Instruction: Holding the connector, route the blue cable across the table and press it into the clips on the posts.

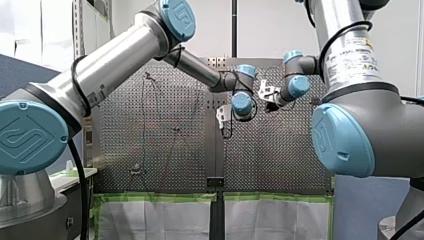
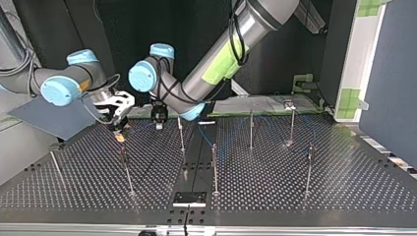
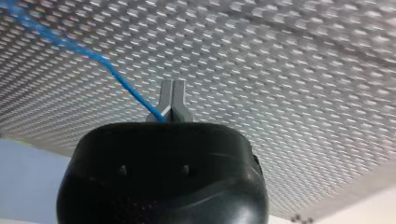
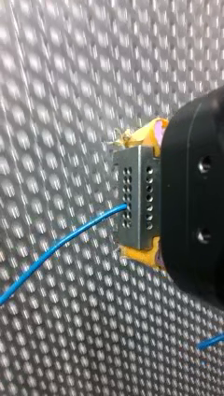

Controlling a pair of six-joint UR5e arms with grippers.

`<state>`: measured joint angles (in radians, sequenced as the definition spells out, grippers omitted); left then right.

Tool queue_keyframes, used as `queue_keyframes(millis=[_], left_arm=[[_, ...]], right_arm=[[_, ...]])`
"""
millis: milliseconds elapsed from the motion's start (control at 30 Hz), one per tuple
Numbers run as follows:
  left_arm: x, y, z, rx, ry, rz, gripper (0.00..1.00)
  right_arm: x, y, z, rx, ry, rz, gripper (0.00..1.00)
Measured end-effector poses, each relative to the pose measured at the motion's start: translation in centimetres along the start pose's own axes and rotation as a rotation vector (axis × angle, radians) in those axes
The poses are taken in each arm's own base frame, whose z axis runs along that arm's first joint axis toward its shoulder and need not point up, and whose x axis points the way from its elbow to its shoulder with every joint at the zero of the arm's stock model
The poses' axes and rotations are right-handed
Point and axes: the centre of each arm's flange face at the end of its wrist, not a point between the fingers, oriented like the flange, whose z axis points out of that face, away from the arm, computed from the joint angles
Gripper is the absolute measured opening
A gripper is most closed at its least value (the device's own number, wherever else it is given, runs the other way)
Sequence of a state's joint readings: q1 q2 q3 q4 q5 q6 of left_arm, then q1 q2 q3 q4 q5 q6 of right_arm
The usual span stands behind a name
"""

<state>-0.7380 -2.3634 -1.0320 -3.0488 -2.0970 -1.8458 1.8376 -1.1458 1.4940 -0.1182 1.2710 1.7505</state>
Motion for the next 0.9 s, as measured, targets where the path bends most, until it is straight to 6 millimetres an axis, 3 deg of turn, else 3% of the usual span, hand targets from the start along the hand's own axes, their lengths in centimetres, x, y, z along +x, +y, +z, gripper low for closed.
queue_keyframes(millis=[367,467,900], left_arm=[[-7.8,-0.9,-2.1,0.016,-0.094,-0.047,0.00],[-9.2,-1.0,-2.5,0.005,-0.114,-0.054,0.00],[-11.7,-1.2,-3.2,-0.020,-0.153,-0.072,0.00]], right_arm=[[5.4,-1.6,-2.0,0.022,0.050,-0.011,0.00],[6.7,-1.9,-2.6,0.024,0.062,-0.014,0.00],[10.5,-3.0,-4.0,0.044,0.093,-0.019,0.00]])
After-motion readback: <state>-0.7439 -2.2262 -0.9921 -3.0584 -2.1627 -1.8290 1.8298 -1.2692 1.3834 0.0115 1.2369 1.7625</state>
